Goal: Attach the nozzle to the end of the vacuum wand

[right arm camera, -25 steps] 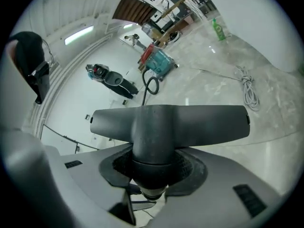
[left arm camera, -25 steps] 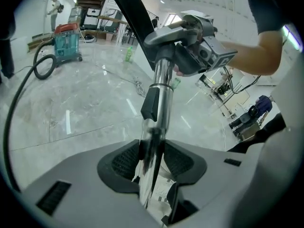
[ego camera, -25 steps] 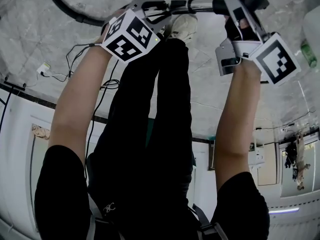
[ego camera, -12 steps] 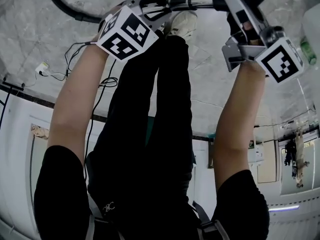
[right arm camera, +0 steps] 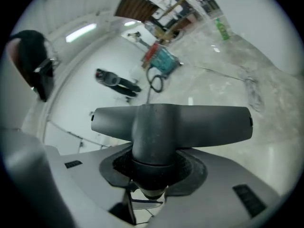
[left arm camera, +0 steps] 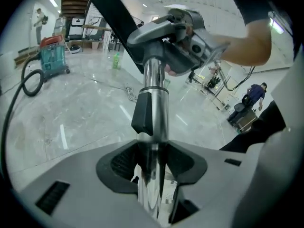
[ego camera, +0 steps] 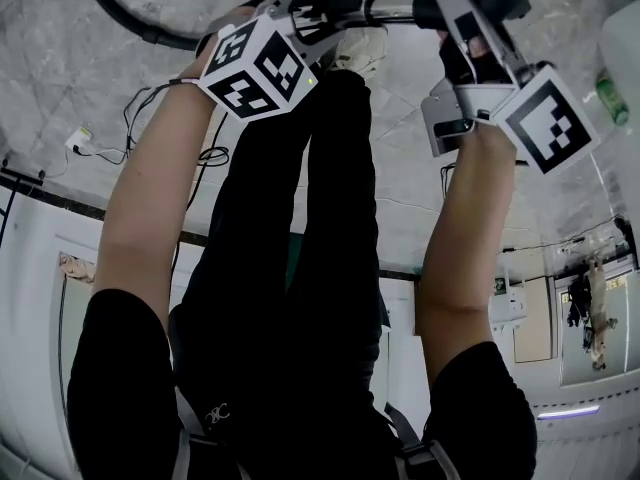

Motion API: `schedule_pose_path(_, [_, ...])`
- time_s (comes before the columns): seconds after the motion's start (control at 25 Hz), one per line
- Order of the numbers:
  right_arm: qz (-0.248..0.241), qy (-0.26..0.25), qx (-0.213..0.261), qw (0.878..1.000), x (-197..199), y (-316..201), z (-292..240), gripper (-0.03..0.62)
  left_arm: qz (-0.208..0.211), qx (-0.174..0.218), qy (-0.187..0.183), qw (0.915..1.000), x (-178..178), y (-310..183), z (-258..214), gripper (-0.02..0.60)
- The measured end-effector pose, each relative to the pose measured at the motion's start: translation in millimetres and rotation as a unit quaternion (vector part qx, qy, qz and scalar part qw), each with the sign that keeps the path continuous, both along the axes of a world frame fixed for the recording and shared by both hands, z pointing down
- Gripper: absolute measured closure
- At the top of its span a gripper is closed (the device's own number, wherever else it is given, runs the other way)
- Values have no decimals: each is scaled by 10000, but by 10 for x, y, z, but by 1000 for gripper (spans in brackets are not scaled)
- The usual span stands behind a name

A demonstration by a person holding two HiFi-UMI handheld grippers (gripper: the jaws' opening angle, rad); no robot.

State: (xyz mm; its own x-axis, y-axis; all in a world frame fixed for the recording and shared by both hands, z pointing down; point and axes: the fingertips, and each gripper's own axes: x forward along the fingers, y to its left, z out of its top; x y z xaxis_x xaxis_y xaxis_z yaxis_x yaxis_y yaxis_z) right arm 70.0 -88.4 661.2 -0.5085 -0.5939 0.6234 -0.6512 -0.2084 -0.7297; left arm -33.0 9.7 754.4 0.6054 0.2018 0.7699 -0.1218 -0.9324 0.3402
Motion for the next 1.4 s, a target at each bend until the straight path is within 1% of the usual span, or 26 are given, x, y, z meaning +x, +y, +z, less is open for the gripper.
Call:
schedule_pose_path(0.04, [-367, -258, 556, 9974, -99, -54, -76, 428, 0, -100, 50, 9999, -39, -24, -27, 414])
schedule_pose_path(0.08, [-740, -552, 1059, 9901, -183, -89, -150, 428, 27, -185, 73, 9998, -63, -38, -55, 414])
schedule_pose_path(0.12, [-1050, -821, 1393, 9812, -237, -107, -199, 427, 66, -238, 63, 9997, -72, -45, -76, 414])
schedule_pose_path(0.16, [-1233, -1017, 1519, 9754, -259, -117, -213, 427, 88, -253, 21, 9996, -70, -52, -88, 414])
schedule_pose_path(0.2, [-1238, -1122, 1475, 9748, -253, -128, -192, 427, 64, -239, -45, 9997, -66, -60, -92, 414])
schedule_pose_path(0.28, [-810, -1059, 1128, 9846, -217, -142, -91, 428, -88, -184, -235, 9995, -86, -66, -57, 413])
schedule_pose_path(0.32, [-524, -882, 892, 9907, -206, -132, -24, 428, -147, -147, -350, 9992, -110, -64, -13, 413])
schedule_pose_path(0.4, [45, -252, 290, 9992, -149, -71, 127, 428, -156, -84, -524, 9985, -133, -60, 83, 411])
schedule_pose_path(0.48, [558, 311, -258, 9976, -63, -3, 217, 428, -92, -146, -518, 9985, -107, -22, 106, 410])
schedule_pose_path(0.52, [710, 419, -376, 9959, -46, 13, 219, 428, -70, -204, -469, 9987, -96, 1, 90, 410])
schedule_pose_path(0.56, [704, 430, -335, 9960, -52, 9, 195, 428, -58, -245, -419, 9988, -94, 14, 71, 410])
schedule_pose_path(0.6, [532, 341, -125, 9979, -81, -15, 152, 428, -46, -265, -378, 9989, -99, 9, 53, 410])
schedule_pose_path(0.68, [-70, -204, 665, 9976, -177, -82, 31, 428, 48, -290, -276, 9992, -97, -37, 5, 410])
schedule_pose_path(0.72, [-434, -582, 1123, 9910, -229, -99, -44, 427, 146, -329, -194, 9992, -84, -57, -36, 410])
schedule_pose_path(0.76, [-798, -917, 1505, 9811, -279, -99, -120, 427, 248, -395, -103, 9989, -73, -62, -86, 410])
schedule_pose_path(0.8, [-1082, -1141, 1744, 9720, -317, -93, -183, 427, 315, -470, -14, 9984, -68, -58, -136, 408])
schedule_pose_path(0.84, [-1208, -1231, 1849, 9675, -334, -96, -228, 427, 327, -528, 61, 9981, -65, -58, -177, 408])
schedule_pose_path(0.88, [-1147, -1183, 1852, 9688, -328, -116, -247, 427, 288, -543, 105, 9981, -61, -72, -196, 408])
schedule_pose_path(0.92, [-912, -998, 1754, 9752, -303, -144, -236, 428, 217, -517, 108, 9984, -57, -96, -193, 408])
schedule_pose_path(1.0, [-134, -281, 1214, 9921, -207, -156, -138, 430, 62, -461, 66, 9989, -46, -124, -162, 405])
schedule_pose_path(1.04, [256, 125, 842, 9960, -148, -126, -78, 430, 14, -474, 60, 9989, -38, -114, -153, 403])
schedule_pose_path(1.08, [549, 441, 539, 9961, -101, -91, -35, 430, 2, -511, 75, 9987, -30, -96, -151, 402])
schedule_pose_path(1.12, [705, 612, 384, 9949, -80, -73, -17, 430, 21, -554, 100, 9984, -24, -79, -152, 402])
schedule_pose_path(1.2, [624, 507, 535, 9953, -130, -95, -34, 430, 104, -599, 114, 9981, -38, -81, -146, 402])
schedule_pose_path(1.28, [253, 28, 933, 9953, -259, -134, -53, 430, 206, -619, 47, 9979, -87, -96, -120, 402])
schedule_pose_path(1.4, [-386, -710, 1402, 9868, -428, -124, -38, 430, 306, -675, -65, 9972, -155, -79, -70, 400])
